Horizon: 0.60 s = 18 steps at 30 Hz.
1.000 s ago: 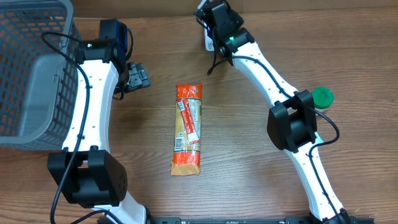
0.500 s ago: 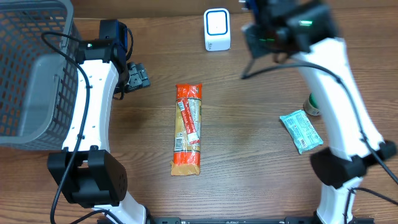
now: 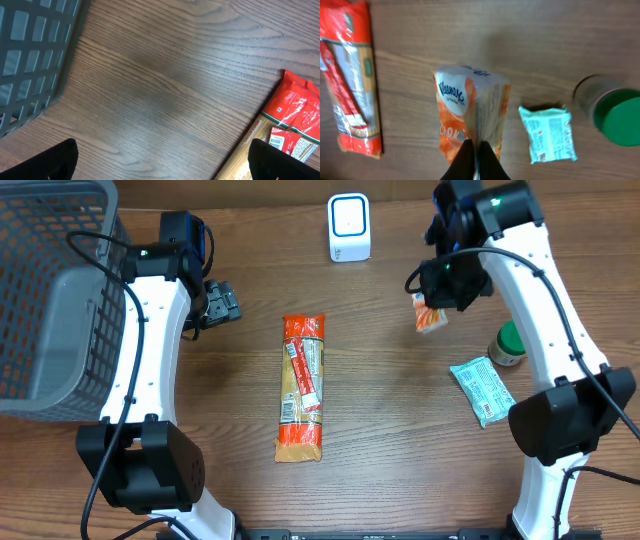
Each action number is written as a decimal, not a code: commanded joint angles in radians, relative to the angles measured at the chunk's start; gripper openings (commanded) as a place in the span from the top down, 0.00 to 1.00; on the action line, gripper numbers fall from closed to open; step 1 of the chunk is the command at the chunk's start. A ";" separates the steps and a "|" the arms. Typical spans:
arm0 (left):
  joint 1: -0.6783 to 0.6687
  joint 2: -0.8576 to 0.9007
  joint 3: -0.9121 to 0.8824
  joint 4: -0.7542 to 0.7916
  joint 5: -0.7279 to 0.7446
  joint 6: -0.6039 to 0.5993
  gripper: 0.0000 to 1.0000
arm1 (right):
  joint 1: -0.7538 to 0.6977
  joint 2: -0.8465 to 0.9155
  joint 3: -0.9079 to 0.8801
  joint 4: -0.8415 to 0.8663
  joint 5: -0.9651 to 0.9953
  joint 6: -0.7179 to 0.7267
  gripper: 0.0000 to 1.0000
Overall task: Scan the item barcode
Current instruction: 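Carry the tissue pack right and set it down near the jar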
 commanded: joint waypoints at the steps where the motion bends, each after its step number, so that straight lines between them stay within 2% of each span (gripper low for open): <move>1: -0.001 -0.002 -0.003 0.001 -0.010 0.015 0.00 | 0.003 -0.016 -0.105 0.040 -0.019 0.044 0.96; 9: -0.001 -0.001 -0.003 0.001 -0.010 0.015 0.00 | 0.001 -0.016 -0.383 0.234 0.008 0.077 0.96; 15: -0.001 -0.001 -0.003 0.001 -0.010 0.015 0.00 | -0.002 -0.016 -0.523 0.327 0.080 0.089 0.91; 16: -0.001 -0.001 -0.003 0.001 -0.010 0.015 0.00 | -0.002 -0.016 -0.529 0.330 0.089 0.088 0.85; 17: -0.001 -0.002 -0.003 0.001 -0.010 0.015 0.00 | -0.003 -0.016 -0.533 0.333 0.096 0.088 0.62; 18: -0.001 -0.001 -0.003 0.001 -0.010 0.015 0.00 | -0.003 -0.016 -0.534 0.333 0.102 0.088 0.21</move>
